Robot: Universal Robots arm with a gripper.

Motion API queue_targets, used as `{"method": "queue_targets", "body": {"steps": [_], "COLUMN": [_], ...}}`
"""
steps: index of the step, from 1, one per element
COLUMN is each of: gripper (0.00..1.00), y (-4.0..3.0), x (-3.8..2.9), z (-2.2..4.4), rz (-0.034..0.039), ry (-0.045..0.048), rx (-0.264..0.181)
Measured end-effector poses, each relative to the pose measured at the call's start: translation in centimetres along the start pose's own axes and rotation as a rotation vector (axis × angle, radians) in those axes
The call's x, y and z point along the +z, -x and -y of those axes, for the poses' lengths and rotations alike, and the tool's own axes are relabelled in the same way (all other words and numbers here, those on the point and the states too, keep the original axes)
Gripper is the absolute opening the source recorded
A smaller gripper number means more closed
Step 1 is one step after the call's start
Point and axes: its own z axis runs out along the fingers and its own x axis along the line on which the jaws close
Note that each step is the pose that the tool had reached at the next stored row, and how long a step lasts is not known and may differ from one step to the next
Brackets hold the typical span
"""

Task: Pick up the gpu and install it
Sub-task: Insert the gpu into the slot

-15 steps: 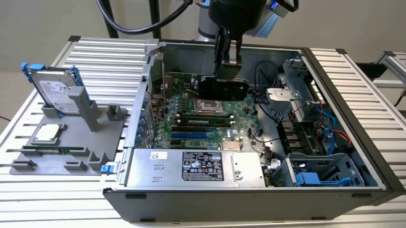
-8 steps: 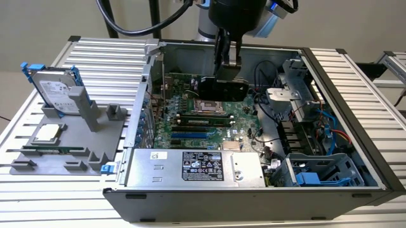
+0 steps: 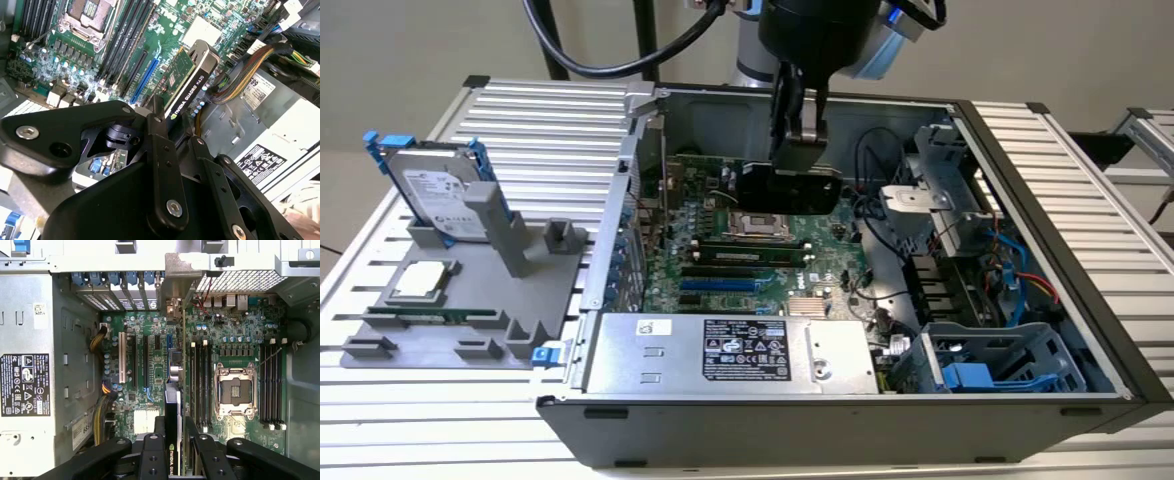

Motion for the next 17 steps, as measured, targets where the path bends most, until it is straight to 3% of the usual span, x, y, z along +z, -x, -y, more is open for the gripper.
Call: {"method": "queue_targets", "body": {"steps": [17], "gripper": [0.00], "y": [0.00], "x": [0.27], "z": [0.01], "rz": [-0.0014], "ry": [0.0002], "rx": [0.000]}}
